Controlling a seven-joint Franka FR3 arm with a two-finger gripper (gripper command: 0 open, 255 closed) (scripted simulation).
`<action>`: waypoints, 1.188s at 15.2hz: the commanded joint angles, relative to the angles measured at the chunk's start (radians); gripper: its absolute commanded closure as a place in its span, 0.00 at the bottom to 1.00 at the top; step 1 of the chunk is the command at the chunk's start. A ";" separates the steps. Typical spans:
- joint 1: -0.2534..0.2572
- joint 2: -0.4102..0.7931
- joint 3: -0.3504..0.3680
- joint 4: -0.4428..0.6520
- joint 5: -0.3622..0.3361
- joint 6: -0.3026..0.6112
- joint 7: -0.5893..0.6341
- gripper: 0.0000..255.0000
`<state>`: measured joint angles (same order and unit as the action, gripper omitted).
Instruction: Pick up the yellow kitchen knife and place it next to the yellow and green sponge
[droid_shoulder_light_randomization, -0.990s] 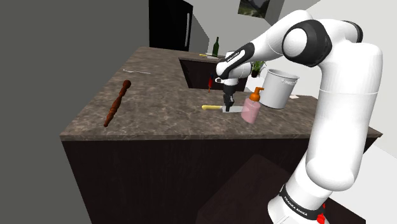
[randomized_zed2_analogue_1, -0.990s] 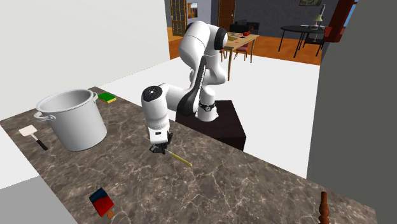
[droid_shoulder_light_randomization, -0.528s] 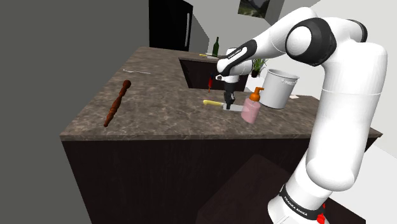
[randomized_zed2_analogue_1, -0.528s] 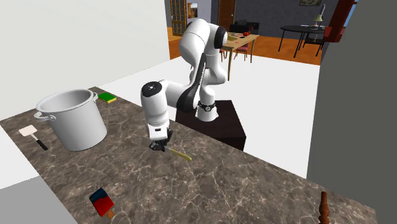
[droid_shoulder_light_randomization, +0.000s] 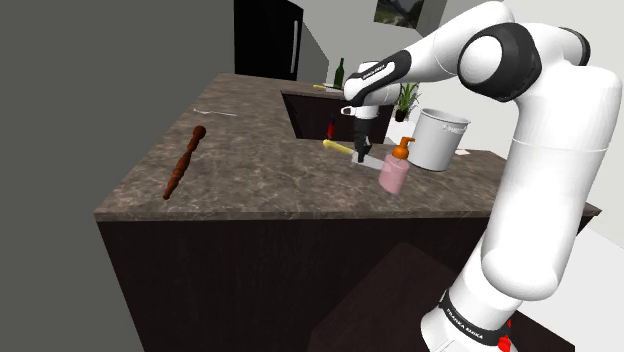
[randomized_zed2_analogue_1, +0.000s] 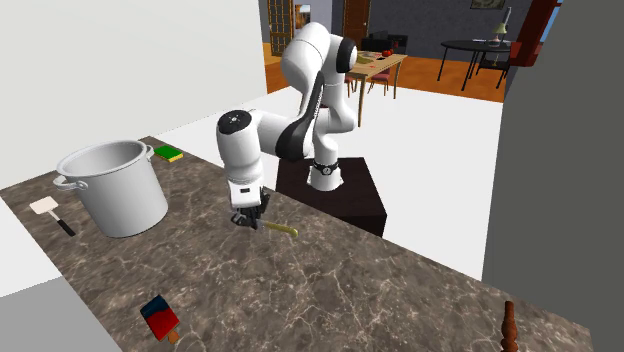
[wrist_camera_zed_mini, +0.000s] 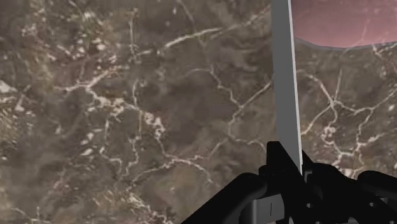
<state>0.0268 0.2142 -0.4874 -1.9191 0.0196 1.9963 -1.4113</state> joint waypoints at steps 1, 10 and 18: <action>0.002 -0.015 -0.002 0.011 -0.007 -0.024 0.003 1.00; 0.007 -0.055 -0.006 0.087 -0.027 -0.136 0.010 1.00; -0.056 -0.164 -0.072 -0.036 -0.093 -0.101 -0.097 1.00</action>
<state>-0.0179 0.0561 -0.5491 -1.9368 -0.0680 1.8814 -1.4881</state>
